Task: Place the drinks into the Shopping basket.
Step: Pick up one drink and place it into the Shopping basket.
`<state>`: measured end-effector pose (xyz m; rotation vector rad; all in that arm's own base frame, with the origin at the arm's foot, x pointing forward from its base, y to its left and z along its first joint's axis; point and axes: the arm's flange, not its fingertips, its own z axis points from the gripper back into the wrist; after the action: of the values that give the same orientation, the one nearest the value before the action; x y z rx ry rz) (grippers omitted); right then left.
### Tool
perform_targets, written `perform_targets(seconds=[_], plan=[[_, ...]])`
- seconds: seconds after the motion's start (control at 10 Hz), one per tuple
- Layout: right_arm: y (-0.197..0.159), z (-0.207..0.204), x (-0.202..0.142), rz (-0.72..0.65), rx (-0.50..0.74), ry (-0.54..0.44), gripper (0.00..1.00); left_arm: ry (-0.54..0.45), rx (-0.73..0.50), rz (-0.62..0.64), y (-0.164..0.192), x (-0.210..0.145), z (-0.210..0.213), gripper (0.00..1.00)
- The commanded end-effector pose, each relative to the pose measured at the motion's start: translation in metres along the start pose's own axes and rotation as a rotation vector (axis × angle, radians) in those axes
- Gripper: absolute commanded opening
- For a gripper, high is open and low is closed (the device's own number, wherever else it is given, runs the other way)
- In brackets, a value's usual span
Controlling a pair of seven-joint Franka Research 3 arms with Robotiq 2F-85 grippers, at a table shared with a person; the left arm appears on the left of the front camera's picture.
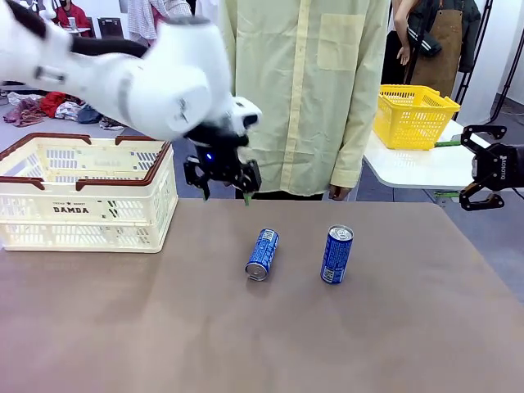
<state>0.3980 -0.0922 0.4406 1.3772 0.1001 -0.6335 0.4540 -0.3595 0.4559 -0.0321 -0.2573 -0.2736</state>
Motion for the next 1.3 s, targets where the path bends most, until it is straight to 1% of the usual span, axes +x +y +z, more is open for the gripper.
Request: perform_targets(seconds=[0.0,0.1,0.2,0.3,0.4,0.5,0.6,0.7,0.8,0.9,1.0,1.2], plan=[[0.003,0.002,-0.001,0.004,-0.006,0.009,1.00,-0.032,0.064,0.003,-0.037,0.026,-0.040,1.00],[0.003,0.002,-0.001,0.004,-0.006,0.009,1.00,-0.052,0.042,-0.028,-0.052,0.030,-0.065,1.00],[0.003,0.002,-0.001,0.004,-0.006,0.009,1.00,-0.045,0.017,-0.036,-0.060,0.031,-0.081,1.00],[0.003,0.002,-0.001,0.004,-0.006,0.009,1.00,-0.033,0.034,-0.027,-0.064,0.032,-0.091,1.00],[0.003,0.002,-0.001,0.004,-0.006,0.009,1.00,-0.021,0.012,-0.056,-0.070,0.030,-0.101,1.00],[0.003,0.002,-0.001,0.004,-0.006,0.009,1.00,0.032,-0.037,-0.096,-0.072,0.029,-0.115,1.00],[0.003,0.002,-0.001,0.004,-0.006,0.009,1.00,0.057,-0.083,-0.119,-0.071,0.028,-0.125,1.00],[0.003,0.002,-0.001,0.004,-0.006,0.009,1.00,0.084,-0.081,-0.129,-0.070,0.026,-0.135,1.00],[0.003,0.002,-0.001,0.004,-0.006,0.009,1.00,0.108,-0.111,-0.145,-0.073,0.025,-0.146,1.00],[0.003,0.002,-0.001,0.004,-0.006,0.009,1.00,0.138,-0.083,-0.115,-0.075,0.026,-0.159,1.00],[0.003,0.002,-0.001,0.004,-0.006,0.009,1.00,0.158,-0.084,-0.112,-0.073,0.022,-0.167,1.00],[0.003,0.002,-0.001,0.004,-0.006,0.009,1.00,0.164,-0.090,-0.100,-0.071,0.021,-0.171,1.00]])
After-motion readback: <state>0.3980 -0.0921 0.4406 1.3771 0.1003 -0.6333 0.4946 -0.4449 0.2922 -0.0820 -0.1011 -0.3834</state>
